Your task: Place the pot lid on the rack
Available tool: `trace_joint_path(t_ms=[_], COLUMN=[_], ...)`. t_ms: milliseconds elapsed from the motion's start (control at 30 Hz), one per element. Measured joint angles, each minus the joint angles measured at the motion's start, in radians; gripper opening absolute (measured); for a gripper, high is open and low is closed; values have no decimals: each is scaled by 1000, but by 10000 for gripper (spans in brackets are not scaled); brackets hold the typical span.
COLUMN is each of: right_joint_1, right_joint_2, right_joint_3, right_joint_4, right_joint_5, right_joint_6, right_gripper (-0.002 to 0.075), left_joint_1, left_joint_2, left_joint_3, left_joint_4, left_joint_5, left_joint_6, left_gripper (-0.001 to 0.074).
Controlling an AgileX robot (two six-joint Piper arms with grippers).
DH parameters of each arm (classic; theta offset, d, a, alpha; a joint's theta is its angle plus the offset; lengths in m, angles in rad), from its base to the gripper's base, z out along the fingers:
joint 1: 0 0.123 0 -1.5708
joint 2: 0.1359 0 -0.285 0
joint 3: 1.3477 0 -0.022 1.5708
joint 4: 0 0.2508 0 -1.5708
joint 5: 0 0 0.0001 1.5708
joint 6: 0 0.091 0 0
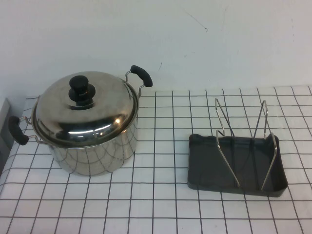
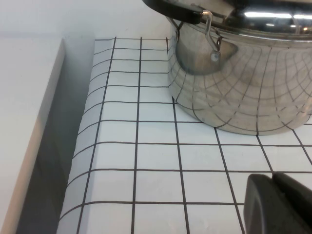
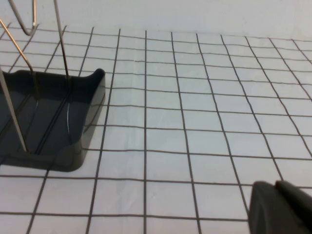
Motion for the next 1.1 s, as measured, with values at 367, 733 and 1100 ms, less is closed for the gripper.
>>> trace_joint_path(t_ms=[367,733,1100], right_joint_1=[0,0,0], right_joint_2=[0,0,0], right_joint_3=[0,0,2], right_joint_4=[0,0,0], right_joint_5=[0,0,-188], right_joint_6=[0,0,0], right_gripper=[-3,-3,-3], left_joint_1=[0,0,0], left_joint_2=[0,0,0], left_joint_3=[0,0,10], left_joint_4=[0,0,7], left_joint_5=[0,0,-87], left_joint_6=[0,0,0], left_gripper=[-2,-2,-2])
